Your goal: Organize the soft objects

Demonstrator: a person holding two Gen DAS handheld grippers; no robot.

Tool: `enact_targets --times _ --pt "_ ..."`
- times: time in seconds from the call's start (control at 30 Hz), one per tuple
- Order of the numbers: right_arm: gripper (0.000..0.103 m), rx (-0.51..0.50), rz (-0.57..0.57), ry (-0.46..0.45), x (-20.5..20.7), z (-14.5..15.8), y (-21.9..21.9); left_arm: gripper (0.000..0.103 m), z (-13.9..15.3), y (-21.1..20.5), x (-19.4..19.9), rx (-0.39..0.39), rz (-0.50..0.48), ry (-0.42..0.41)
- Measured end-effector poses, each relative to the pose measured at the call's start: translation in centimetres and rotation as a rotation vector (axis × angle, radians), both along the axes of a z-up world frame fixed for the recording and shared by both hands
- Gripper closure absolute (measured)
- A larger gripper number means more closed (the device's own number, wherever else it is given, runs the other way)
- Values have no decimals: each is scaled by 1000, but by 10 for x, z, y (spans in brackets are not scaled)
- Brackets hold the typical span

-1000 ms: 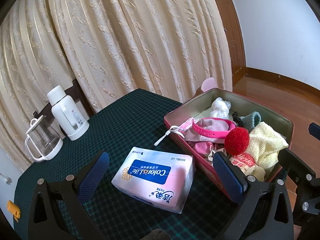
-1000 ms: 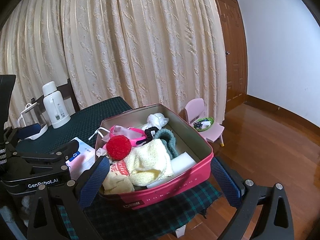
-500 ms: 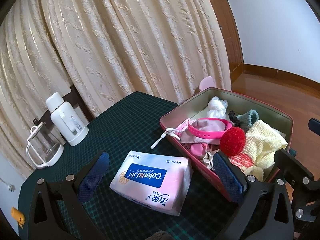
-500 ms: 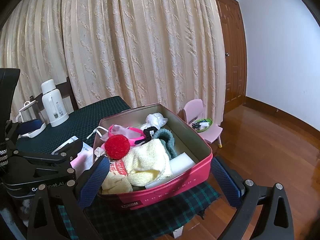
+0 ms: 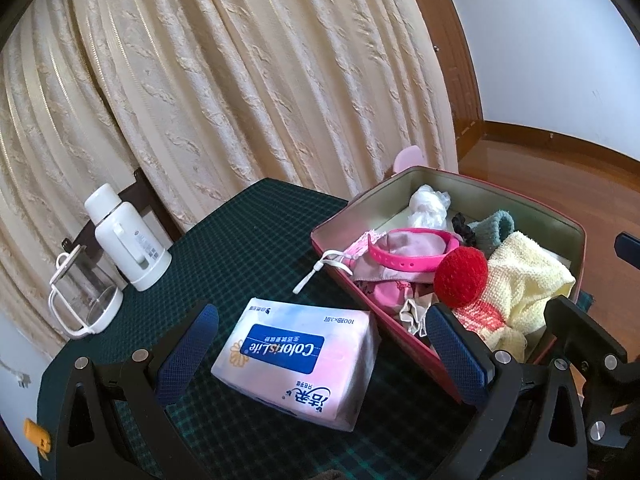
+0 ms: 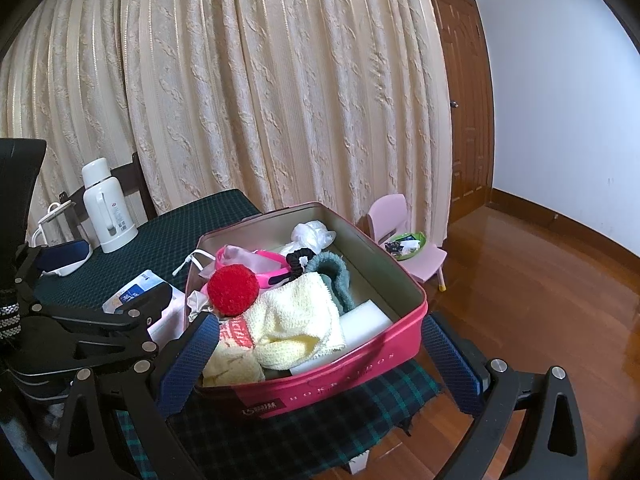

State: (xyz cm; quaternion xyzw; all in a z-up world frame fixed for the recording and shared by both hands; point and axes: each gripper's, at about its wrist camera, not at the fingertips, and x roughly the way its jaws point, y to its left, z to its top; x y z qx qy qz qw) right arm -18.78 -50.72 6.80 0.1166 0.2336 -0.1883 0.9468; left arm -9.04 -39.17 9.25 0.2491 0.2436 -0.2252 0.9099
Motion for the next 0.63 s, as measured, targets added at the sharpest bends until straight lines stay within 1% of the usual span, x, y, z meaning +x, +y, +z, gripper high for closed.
enact_targets --times 0.33,0.63 --pt "0 3 1 0 1 -1 -1 0 0 2 2 4 6 -14" --pt "0 3 0 0 0 -1 -1 0 2 3 3 0 5 -6"
